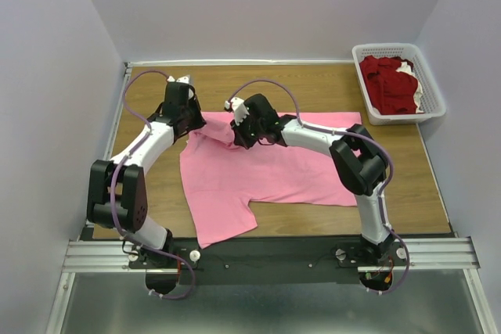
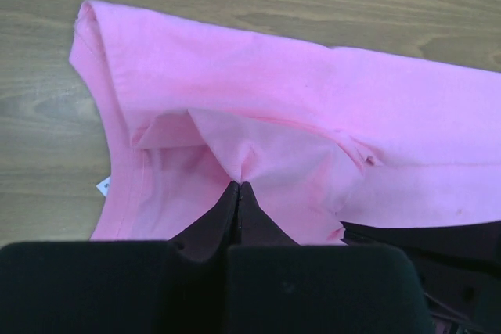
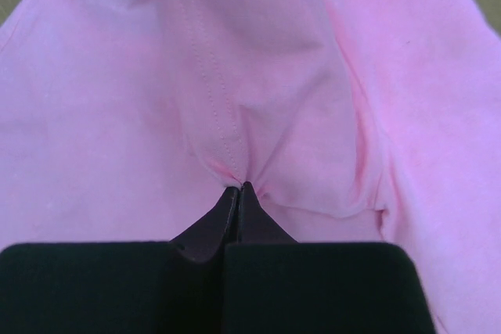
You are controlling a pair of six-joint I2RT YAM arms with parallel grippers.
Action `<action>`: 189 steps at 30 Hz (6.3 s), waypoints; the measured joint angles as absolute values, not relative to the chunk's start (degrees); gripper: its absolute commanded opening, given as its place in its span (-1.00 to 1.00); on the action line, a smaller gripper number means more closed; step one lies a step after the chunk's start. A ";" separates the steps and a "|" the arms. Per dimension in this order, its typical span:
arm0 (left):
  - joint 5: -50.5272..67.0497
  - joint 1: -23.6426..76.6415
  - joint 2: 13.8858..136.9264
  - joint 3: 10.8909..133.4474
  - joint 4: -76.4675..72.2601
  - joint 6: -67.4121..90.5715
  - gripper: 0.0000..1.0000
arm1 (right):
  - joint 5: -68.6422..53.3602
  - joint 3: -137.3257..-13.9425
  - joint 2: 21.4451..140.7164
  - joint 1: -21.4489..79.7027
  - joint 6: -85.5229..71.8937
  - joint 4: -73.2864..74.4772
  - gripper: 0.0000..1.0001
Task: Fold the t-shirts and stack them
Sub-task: Fold the tshirt
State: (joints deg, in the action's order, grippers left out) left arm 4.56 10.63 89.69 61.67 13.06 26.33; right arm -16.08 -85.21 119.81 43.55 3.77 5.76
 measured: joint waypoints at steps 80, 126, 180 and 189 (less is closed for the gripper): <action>-0.91 9.69 90.04 60.93 7.35 29.65 -0.52 | 0.23 -79.15 109.06 18.26 -11.33 19.40 -0.16; -0.71 -1.78 129.27 99.48 14.79 26.92 0.10 | 4.91 -104.68 133.40 6.28 -16.64 14.85 0.28; -6.98 2.76 81.91 39.88 17.72 28.69 -0.83 | 9.80 -46.28 72.66 16.80 -22.15 21.56 0.34; -4.10 2.74 79.11 37.54 17.39 28.97 -1.00 | 13.06 -45.15 71.72 8.25 -25.91 25.02 0.36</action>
State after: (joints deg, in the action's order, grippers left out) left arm -4.10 2.74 79.11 37.54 17.39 28.97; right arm 13.06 -45.15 71.72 8.25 -25.91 25.02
